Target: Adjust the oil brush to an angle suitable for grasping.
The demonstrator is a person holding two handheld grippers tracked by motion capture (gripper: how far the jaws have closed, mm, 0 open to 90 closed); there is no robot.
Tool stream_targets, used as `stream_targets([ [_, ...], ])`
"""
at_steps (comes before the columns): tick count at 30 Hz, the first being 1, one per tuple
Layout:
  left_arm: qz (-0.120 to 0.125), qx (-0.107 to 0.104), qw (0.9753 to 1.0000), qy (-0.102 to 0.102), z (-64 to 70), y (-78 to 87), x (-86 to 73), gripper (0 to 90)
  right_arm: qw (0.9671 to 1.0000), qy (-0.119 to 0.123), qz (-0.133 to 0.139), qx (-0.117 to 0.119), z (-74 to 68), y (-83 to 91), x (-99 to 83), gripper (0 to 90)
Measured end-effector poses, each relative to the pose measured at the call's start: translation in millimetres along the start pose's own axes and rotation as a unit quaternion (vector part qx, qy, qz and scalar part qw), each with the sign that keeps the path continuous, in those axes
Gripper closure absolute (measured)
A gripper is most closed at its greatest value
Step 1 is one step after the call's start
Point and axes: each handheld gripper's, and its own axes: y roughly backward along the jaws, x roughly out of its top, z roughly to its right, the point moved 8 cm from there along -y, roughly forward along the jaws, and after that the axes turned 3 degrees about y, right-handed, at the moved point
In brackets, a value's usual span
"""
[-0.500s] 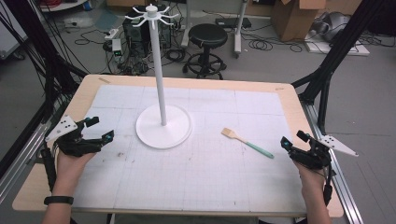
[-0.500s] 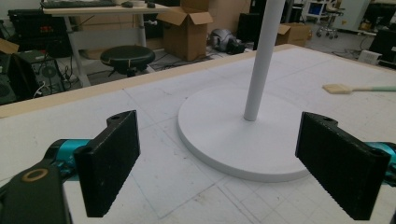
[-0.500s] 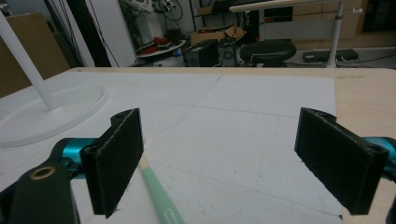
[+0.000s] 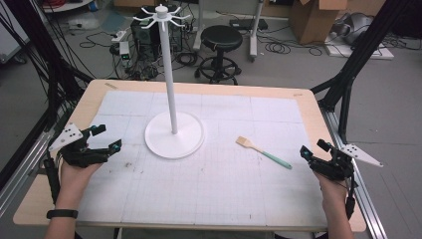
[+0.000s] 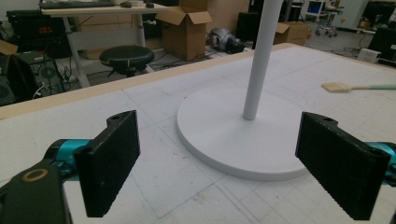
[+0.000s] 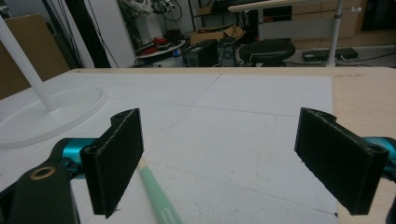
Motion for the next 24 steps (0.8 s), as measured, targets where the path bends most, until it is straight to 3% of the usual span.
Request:
stream_targets([
  [17,0.004,-0.002,1.0,0.002,-1.4,1.9,1.0,14.3,0.9993,0.021,-0.021,0.022,-6.9,-10.5,2.7,14.5],
  [24,0.005,-0.004,1.0,0.003,-1.4,2.0,1.0,14.2,0.9967,0.035,-0.057,0.046,-12.3,-24.7,-2.8,14.6],
])
